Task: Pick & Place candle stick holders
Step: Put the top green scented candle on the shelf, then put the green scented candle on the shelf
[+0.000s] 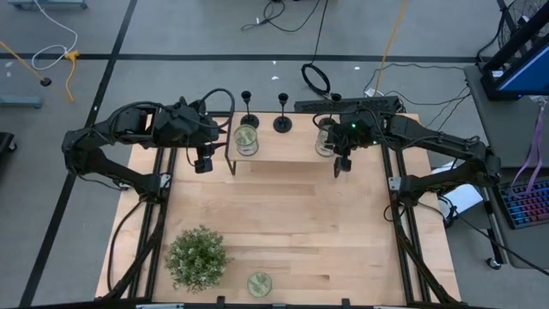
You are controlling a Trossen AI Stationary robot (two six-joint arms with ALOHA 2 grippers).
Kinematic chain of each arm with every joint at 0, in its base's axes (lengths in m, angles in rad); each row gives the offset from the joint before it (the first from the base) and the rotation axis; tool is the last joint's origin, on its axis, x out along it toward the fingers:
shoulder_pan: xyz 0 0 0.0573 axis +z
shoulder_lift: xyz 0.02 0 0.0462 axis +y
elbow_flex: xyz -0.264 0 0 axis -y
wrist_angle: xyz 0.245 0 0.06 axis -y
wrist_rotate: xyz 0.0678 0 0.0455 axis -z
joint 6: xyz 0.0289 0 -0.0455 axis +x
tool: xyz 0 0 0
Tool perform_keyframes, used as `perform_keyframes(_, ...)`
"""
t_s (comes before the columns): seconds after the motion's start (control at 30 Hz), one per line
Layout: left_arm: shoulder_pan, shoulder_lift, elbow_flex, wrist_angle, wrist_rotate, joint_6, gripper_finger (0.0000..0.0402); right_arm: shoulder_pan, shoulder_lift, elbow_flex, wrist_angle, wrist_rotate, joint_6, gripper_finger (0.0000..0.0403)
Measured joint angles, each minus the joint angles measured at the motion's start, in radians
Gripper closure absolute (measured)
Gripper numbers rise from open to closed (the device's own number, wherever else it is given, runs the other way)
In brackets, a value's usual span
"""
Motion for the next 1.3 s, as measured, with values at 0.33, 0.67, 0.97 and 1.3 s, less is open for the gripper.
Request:
perform_keyframes(0.33,-0.009,0.035,-0.004,-0.006,0.227,-0.044,0.0257,0.000,-0.016,0.000,0.074,0.002,-0.019,0.0312)
perform_keyframes(0.67,-0.143,0.129,-0.219,0.148,0.243,-0.097,0.0257,0.089,-0.117,0.000,0.068,-0.135,0.040,0.0311)
perform_keyframes(0.97,-0.358,0.230,-0.436,0.499,0.390,-0.070,0.0257,0.256,-0.147,-0.057,0.156,-0.184,0.093,0.0312)
perform_keyframes(1.3,-0.485,0.431,-0.468,0.845,0.483,-0.249,0.0257,0.377,-0.144,-0.173,0.341,-0.184,0.124,0.0312)
